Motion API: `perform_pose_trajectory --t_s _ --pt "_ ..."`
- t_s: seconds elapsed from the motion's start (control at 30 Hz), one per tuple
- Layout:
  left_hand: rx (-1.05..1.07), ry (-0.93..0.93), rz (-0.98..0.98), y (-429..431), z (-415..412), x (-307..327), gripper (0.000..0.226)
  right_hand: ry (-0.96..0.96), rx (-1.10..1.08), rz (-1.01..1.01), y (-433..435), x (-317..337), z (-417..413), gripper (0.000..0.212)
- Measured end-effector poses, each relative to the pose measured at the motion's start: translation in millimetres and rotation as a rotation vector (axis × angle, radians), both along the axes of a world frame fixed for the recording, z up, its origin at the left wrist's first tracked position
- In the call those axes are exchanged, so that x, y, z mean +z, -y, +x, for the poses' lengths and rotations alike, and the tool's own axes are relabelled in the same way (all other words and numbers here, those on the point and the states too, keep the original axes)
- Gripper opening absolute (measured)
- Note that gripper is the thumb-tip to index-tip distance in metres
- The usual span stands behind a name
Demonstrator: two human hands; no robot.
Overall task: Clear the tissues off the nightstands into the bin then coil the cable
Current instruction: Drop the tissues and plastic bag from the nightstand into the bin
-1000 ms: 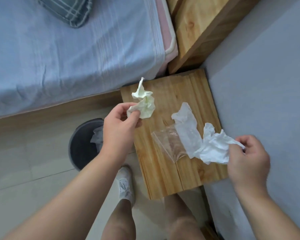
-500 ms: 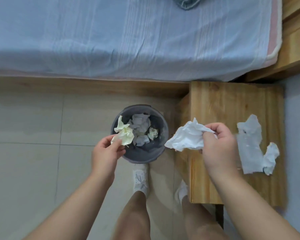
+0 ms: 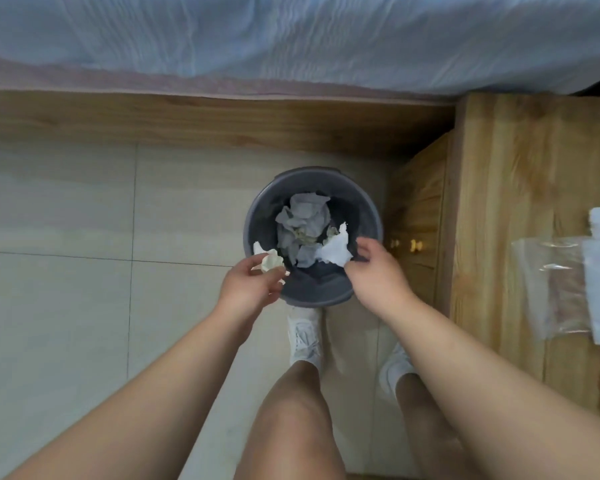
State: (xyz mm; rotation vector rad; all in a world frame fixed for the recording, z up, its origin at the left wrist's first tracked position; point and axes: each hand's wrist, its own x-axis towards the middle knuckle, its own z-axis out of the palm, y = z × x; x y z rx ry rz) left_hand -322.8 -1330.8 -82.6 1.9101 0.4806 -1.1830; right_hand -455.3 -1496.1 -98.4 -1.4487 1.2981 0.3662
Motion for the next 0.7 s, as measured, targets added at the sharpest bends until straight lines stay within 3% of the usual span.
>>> perform_pose_trajectory --t_s 0.1,0.2,0.37,0.5,0.7 --pt "-0.025 0.004 -0.003 4 -4 5 0.037 -0.022 0.036 -0.017 5 7 -8 0.055" --pt "-0.077 0.046 -0.001 15 -10 18 0.031 0.005 -0.013 -0.032 15 27 -17 0.046" --pt "-0.12 0.103 -0.053 50 -24 44 0.017 0.115 -0.26 0.033 34 81 -36 0.025" --pt "-0.193 0.184 -0.104 96 -45 73 0.021 0.168 -0.333 -0.02 59 125 -69 0.025" --pt "-0.513 0.251 -0.227 184 -94 121 0.018 0.143 -0.485 -0.134 111 175 -147 0.027"
